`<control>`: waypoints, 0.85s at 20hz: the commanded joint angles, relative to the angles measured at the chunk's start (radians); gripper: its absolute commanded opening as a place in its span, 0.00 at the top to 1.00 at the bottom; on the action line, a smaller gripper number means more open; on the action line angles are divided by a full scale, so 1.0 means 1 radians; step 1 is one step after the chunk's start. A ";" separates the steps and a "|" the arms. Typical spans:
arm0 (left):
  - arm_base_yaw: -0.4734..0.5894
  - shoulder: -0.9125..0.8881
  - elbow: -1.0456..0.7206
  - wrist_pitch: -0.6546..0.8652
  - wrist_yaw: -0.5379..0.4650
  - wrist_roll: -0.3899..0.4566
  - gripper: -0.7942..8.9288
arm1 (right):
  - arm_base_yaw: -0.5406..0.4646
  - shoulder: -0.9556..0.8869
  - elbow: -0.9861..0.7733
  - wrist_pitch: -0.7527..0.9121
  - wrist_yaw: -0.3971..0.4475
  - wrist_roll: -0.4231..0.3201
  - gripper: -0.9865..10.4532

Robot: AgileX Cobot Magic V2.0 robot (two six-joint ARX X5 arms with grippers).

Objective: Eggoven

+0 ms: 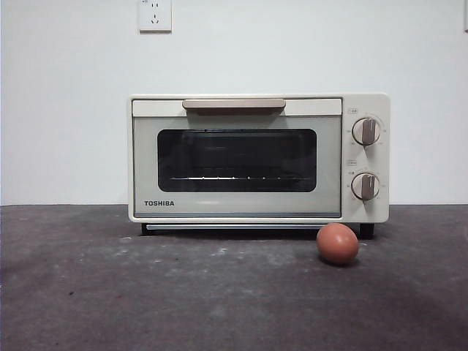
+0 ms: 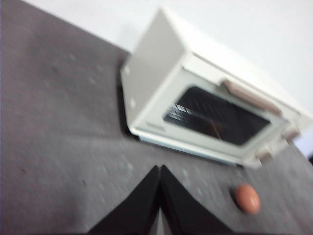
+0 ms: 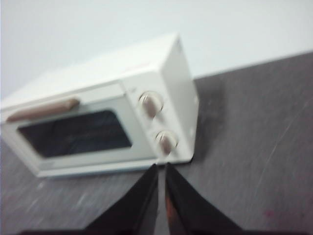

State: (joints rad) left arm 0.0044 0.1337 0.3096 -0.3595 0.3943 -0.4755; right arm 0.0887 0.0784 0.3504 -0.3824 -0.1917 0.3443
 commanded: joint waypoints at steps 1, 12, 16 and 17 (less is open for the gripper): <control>0.002 0.062 0.077 -0.052 0.055 0.096 0.91 | 0.001 0.053 0.088 -0.106 -0.048 -0.051 0.91; -0.002 0.335 0.348 -0.340 0.221 0.336 0.91 | 0.001 0.333 0.368 -0.489 -0.247 -0.283 0.91; -0.016 0.395 0.403 -0.420 0.234 0.377 0.91 | 0.002 0.405 0.431 -0.568 -0.277 -0.290 0.91; -0.022 0.405 0.410 -0.432 0.234 0.383 0.91 | 0.002 0.416 0.442 -0.573 -0.285 -0.290 0.91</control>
State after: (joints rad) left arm -0.0139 0.5297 0.7013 -0.7933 0.6235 -0.1337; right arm 0.0887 0.4873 0.7723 -0.9596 -0.4706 0.0769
